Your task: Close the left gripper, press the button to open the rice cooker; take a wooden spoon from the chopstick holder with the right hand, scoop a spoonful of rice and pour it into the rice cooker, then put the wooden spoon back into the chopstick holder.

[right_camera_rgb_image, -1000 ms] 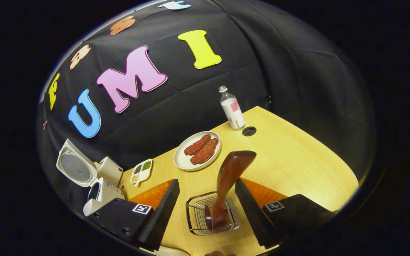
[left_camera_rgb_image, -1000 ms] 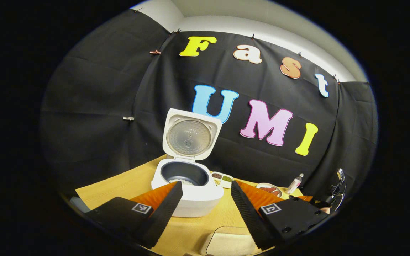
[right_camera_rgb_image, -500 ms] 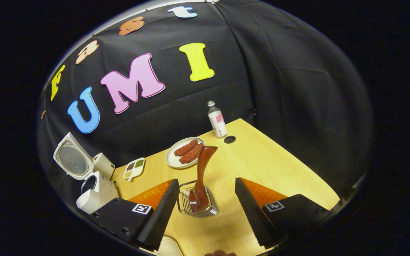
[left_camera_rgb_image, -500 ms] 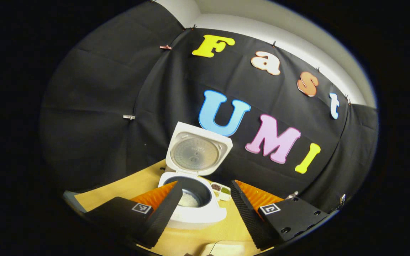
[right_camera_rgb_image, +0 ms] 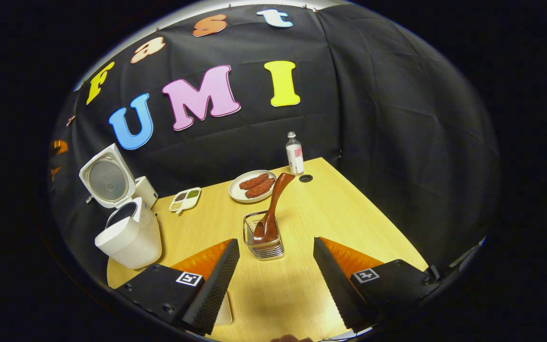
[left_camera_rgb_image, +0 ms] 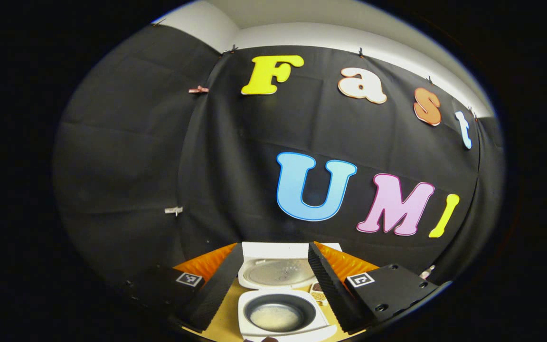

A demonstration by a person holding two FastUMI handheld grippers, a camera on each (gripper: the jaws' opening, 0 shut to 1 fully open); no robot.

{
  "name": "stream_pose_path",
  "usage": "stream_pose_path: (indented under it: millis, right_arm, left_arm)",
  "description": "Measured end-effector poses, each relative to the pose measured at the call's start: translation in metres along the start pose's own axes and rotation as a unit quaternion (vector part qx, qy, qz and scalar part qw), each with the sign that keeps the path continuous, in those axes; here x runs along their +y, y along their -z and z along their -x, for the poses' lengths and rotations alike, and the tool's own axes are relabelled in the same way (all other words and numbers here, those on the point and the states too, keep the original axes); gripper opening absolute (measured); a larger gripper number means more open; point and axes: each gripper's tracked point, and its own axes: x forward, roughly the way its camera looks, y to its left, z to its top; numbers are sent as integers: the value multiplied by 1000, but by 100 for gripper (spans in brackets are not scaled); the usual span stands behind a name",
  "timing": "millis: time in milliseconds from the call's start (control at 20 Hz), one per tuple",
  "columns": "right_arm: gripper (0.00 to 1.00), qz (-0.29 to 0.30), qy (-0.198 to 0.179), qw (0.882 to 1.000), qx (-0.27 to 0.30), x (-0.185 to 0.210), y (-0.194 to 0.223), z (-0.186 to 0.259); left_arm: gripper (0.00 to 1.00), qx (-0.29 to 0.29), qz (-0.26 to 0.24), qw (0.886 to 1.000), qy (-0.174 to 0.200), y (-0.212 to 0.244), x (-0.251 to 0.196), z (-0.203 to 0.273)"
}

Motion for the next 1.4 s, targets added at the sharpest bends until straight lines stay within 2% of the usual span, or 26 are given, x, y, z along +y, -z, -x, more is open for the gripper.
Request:
stream_pose_path:
  millis: [250, 500, 600, 750, 950, 1050, 1200, 1400]
  right_arm:
    - [99, 25, -14, 1000, 10, 17, 5, 10]
    - [99, 74, -29, 996, 33, 30, 24, 24]
    - [99, 71, -41, 995, 53, 43, 39, 29]
    - [99, 65, -50, 994, 75, 57, 54, 38]
    - [99, 71, -58, 993, 80, 67, 58, 44]
    - [99, 71, -56, 993, 78, 65, 56, 43]
    - [99, 61, -53, 994, 76, 61, 58, 42]
    - [99, 56, -57, 994, 71, 55, 59, 42]
  left_arm:
    - [94, -11, -90, 996, 13, -2, -26, -71]
    - [92, -19, -108, 993, 33, 14, -38, -131]
    - [92, -7, -110, 993, 44, 29, -41, -152]
    - [92, 8, -86, 995, 56, 48, -43, -173]
    - [92, 69, -61, 993, 76, 89, -39, -179]
    - [98, 74, -48, 993, 84, 86, -42, -175]
    - [97, 107, -65, 988, 95, 96, -47, -159]
    - [98, 175, -12, 978, 112, 118, -52, -116]
